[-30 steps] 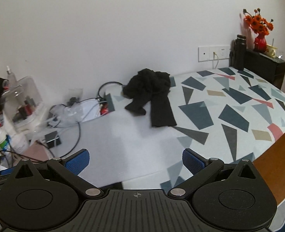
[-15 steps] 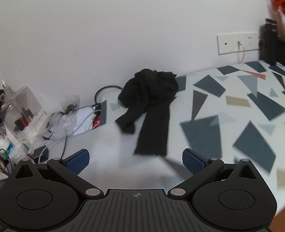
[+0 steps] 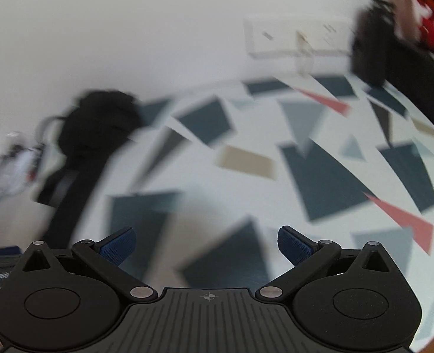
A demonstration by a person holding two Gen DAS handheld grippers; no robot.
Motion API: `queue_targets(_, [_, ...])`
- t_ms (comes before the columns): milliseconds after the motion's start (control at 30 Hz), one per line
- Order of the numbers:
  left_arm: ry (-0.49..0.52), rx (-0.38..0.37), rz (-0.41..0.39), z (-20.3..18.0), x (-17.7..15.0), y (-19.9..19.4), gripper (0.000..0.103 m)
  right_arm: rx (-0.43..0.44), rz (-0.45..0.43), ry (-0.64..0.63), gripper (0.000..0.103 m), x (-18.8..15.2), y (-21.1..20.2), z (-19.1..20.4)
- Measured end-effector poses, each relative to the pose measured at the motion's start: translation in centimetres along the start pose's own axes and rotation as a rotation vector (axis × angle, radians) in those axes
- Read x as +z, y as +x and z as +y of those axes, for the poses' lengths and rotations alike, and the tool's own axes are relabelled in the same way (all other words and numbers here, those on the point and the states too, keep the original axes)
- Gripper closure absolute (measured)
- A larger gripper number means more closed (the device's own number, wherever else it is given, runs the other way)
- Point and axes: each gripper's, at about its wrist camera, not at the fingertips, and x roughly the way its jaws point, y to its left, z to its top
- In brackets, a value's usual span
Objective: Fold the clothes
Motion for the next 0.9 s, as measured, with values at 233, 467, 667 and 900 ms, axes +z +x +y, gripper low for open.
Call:
queue_targets(233, [0.070, 0.025, 0.044, -3.4, -0.8, 3.0, 0.000, -0.068, 0.074, 0.033, 0.001, -2.3, 3.0, -5.1])
queue_targets(467, [0.093, 0.055, 0.113, -4.1, -1.8, 5.0, 0.000, -0.084, 0.116, 0.021, 0.001, -3.4, 4.5, -6.2])
queue_targets(667, [0.105, 0.068, 0.100, -4.3, -2.1, 5.1, 0.000, -0.102, 0.128, -0.003, 0.001, -3.7, 5.5, -6.4])
queue_targets(900, [0.099, 0.070, 0.070, -4.3, -2.4, 5.0, 0.000, -0.133, 0.111, -0.069, 0.001, -4.3, 5.7, -5.5])
